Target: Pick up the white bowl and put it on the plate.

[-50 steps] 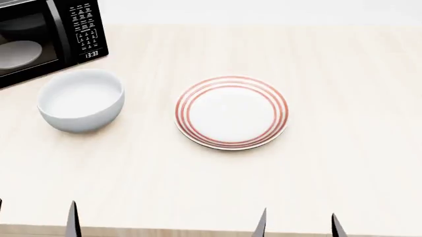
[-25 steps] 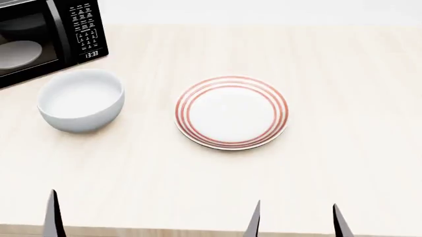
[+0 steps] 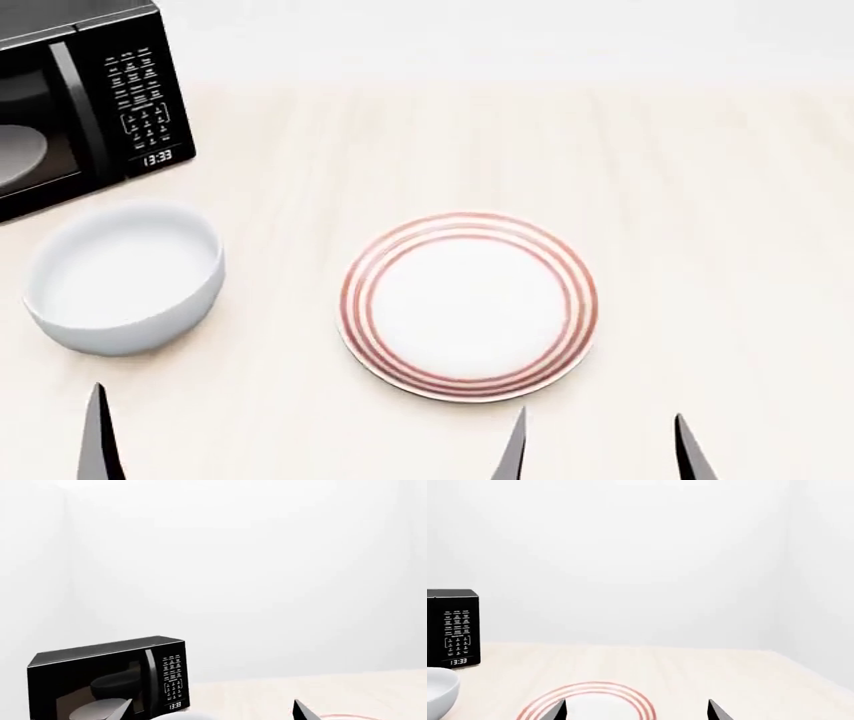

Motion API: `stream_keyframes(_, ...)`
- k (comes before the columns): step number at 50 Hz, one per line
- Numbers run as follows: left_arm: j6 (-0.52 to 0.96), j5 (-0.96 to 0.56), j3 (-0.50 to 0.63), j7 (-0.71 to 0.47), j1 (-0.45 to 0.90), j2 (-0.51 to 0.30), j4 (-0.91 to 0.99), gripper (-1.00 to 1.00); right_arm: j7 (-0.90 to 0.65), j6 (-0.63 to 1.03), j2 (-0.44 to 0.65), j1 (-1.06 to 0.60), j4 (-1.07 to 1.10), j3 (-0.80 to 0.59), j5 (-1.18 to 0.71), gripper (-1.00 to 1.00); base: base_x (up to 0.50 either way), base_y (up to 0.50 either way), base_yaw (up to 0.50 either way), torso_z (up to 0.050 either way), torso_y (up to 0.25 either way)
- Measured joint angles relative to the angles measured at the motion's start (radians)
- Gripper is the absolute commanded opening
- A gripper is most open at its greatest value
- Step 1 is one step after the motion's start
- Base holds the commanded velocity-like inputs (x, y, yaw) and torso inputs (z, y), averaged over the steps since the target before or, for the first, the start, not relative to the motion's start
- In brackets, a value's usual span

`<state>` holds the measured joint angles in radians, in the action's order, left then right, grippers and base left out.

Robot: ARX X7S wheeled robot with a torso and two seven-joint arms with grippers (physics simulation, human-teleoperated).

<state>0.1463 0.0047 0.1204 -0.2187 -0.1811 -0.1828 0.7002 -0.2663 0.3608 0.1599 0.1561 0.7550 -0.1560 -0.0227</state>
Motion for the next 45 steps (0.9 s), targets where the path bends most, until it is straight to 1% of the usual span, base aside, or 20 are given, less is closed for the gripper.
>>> stream_keyframes(24,-0.002,-0.003,0.012,-0.022,-0.001,-0.016,-0.001,1.00,-0.021,-0.002,0.016,0.000,0.004,-0.015,-0.012,1.00,0.50,0.00,0.00,0.000,0.000)
stream_keyframes(35,0.037,-0.009,0.012,-0.034,0.006,-0.021,0.017,1.00,-0.033,-0.010,0.024,-0.001,-0.001,-0.027,-0.007,1.00,0.00,0.00,0.00,0.000,0.001)
stream_keyframes(39,0.150,-0.040,-0.021,-0.039,0.021,-0.027,0.107,1.00,-0.035,-0.017,0.027,-0.001,-0.007,-0.031,-0.008,1.00,0.00,0.00,0.00,0.000,0.000)
stream_keyframes(40,0.191,-0.063,-0.043,-0.055,0.038,-0.042,0.121,1.00,-0.035,-0.017,0.027,-0.001,-0.008,-0.030,-0.011,1.00,0.00,0.00,0.00,0.000,0.000)
stream_keyframes(42,0.235,-0.142,-0.084,-0.124,0.083,-0.111,0.137,1.00,-0.035,-0.018,0.028,-0.001,-0.009,-0.030,-0.015,1.00,0.00,0.00,0.00,0.000,0.000)
stream_keyframes(45,0.286,-0.333,-0.130,-0.287,0.151,-0.285,0.157,1.00,-0.036,-0.016,0.030,-0.002,-0.009,-0.031,-0.019,1.00,0.00,0.00,0.00,0.000,0.000)
